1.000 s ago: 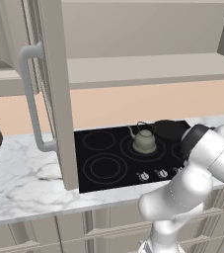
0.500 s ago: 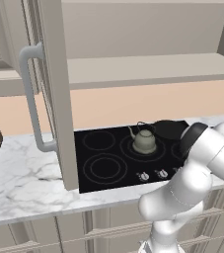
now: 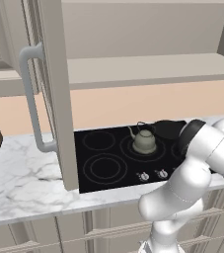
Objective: Pick the pan from the cabinet and place it on the stove. Then turn on the stove burner for the pan.
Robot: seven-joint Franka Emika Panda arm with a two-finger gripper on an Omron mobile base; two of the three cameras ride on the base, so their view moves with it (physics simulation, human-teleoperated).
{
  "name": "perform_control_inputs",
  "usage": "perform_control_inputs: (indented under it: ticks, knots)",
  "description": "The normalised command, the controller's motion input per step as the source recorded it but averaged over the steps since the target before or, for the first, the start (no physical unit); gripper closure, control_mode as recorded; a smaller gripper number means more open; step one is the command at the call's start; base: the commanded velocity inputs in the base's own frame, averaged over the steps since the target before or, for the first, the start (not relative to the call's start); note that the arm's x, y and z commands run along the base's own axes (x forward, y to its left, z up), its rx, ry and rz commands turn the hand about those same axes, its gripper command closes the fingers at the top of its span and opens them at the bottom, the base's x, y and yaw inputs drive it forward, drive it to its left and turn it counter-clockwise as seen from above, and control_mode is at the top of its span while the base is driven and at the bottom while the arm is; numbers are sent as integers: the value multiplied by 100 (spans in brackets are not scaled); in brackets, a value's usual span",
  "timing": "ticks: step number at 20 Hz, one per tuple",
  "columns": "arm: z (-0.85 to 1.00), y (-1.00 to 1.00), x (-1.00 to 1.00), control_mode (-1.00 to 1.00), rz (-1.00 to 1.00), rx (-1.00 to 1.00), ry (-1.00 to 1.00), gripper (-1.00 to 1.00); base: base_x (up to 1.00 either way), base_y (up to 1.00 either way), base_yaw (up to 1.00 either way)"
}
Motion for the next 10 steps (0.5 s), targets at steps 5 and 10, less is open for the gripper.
perform_control_inputs:
  ticks: [5, 10]
  knots:
    - [-22, 4, -3, -100, 0, 0, 1, 100, 0, 0, 0]
    - [-26, 2, -11, -100, 7, 0, 0, 100, 0, 0, 0]
